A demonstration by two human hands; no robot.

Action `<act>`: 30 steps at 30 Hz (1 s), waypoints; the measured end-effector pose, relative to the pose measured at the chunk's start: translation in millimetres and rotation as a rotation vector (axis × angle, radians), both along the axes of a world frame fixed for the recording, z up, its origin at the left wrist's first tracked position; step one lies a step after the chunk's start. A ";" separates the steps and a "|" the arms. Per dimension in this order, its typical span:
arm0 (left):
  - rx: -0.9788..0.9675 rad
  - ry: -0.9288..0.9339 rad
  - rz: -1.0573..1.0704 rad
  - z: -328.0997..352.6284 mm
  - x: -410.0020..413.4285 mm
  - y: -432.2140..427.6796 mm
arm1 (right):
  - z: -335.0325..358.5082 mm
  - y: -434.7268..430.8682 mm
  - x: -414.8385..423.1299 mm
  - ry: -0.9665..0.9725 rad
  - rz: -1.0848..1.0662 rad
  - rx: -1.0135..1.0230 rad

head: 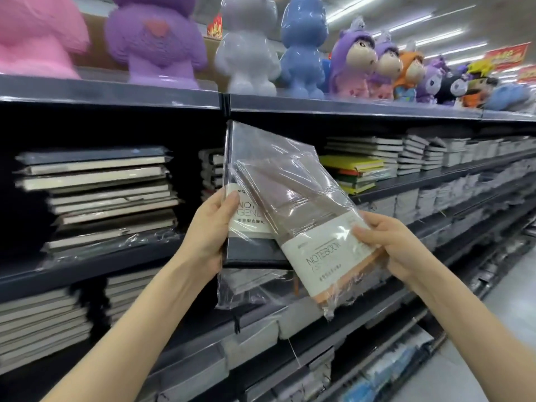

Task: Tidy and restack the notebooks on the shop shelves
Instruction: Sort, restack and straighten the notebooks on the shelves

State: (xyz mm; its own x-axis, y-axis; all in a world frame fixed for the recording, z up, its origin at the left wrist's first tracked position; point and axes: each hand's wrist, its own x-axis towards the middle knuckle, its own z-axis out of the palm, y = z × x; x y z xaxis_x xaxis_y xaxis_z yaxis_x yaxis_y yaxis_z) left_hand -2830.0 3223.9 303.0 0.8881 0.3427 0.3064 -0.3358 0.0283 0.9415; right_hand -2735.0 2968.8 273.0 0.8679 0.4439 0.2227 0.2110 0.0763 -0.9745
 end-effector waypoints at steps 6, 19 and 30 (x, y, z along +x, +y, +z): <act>0.019 -0.018 0.069 6.7 40.1 -13.7 | 6.8 -36.8 68.9 0.040 -0.045 0.036; 0.138 -0.020 0.457 6.8 85.3 -81.3 | -1.7 -91.1 210.6 0.134 0.110 0.048; 0.101 0.011 0.829 3.2 87.1 -187.5 | 13.1 -150.0 271.6 0.149 0.197 0.024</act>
